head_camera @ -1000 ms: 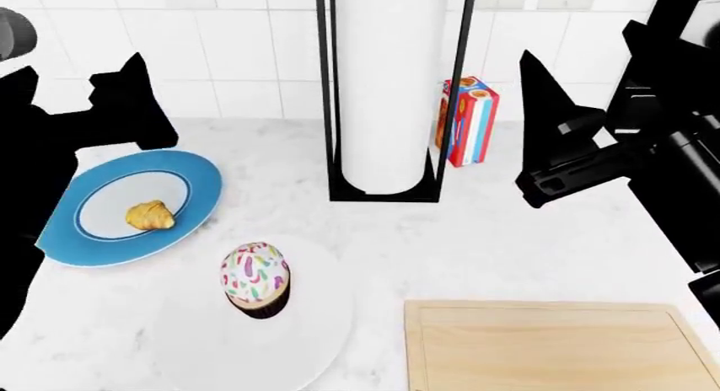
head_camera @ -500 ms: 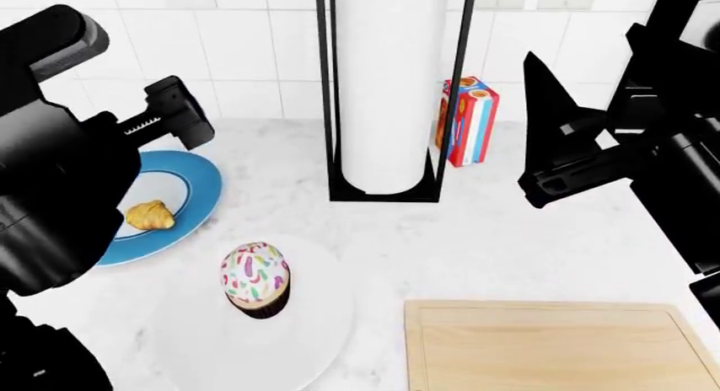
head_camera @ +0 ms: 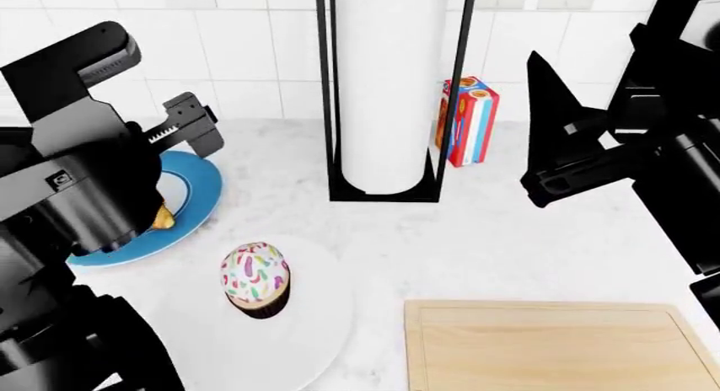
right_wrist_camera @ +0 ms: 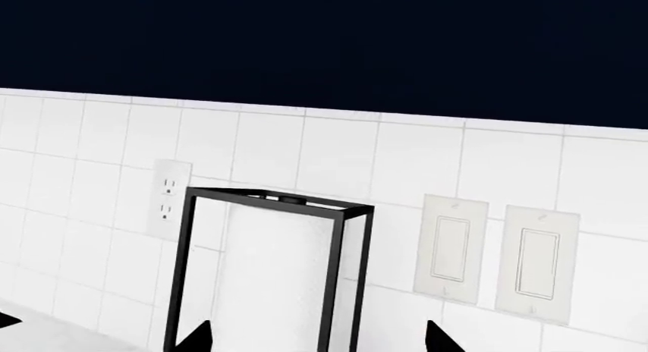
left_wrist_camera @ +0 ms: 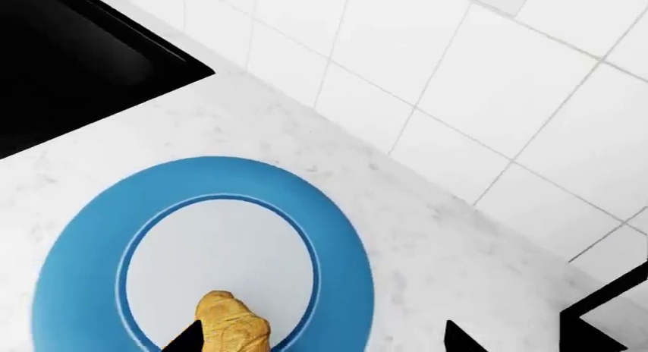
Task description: From the different types of pastries on the counter, select a croissant and place it on the cutting board. Then retrieve a jar of jam from the cabinet and place it alongside the croissant on the cutting board.
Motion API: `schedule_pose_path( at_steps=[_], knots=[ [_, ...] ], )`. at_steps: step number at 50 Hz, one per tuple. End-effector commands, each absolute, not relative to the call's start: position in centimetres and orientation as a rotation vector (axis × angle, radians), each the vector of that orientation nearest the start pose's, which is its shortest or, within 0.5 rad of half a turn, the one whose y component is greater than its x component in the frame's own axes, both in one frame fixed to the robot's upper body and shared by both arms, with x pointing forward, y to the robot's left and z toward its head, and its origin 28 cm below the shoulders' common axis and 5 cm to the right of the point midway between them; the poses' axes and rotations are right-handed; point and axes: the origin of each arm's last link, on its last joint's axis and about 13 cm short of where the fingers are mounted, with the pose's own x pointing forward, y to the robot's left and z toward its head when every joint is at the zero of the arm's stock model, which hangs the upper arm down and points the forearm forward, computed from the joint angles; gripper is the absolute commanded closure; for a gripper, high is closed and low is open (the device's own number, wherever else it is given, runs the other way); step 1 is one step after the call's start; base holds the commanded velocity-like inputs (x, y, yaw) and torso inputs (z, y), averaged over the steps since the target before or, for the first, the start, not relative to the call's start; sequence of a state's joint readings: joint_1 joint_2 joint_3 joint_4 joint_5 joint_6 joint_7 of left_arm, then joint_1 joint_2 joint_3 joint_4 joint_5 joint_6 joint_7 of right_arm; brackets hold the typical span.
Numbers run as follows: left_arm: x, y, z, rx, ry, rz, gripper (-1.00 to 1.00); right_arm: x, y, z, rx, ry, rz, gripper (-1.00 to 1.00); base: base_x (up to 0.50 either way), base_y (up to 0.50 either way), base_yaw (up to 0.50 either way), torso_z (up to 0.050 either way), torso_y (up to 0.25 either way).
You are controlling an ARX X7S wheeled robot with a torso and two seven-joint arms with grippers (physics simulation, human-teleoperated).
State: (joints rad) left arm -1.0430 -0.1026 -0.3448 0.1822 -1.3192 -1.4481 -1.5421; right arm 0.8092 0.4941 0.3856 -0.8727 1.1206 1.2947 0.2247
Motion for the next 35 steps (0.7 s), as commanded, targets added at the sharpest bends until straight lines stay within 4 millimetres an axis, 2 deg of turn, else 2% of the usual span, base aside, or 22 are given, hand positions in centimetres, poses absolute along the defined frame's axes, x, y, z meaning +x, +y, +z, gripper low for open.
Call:
schedule_pose_path(
  at_steps=[1, 9, 22, 35],
  knots=[
    [29.2, 20.4, 29.0, -0.352, 0.421, 0.531, -1.0, 19.7, -16.0, 28.5, -0.069, -0.398, 0.303, -1.0, 0.0, 0.0, 0.0, 0.0, 0.0],
    [30.4, 19.8, 29.2, -0.342, 0.455, 0.566, -1.0, 19.9, -15.9, 28.3, -0.069, -0.395, 0.306, -1.0, 0.0, 0.0, 0.0, 0.0, 0.0],
    [31.7, 19.4, 28.5, -0.34, 0.487, 0.627, -1.0, 19.8, -16.1, 28.3, -0.069, -0.394, 0.303, -1.0, 0.0, 0.0, 0.0, 0.0, 0.0],
    [32.9, 19.9, 27.7, -0.324, 0.453, 0.652, -1.0, 19.9, -16.0, 28.0, -0.071, -0.388, 0.308, -1.0, 0.0, 0.0, 0.0, 0.0, 0.0]
  ],
)
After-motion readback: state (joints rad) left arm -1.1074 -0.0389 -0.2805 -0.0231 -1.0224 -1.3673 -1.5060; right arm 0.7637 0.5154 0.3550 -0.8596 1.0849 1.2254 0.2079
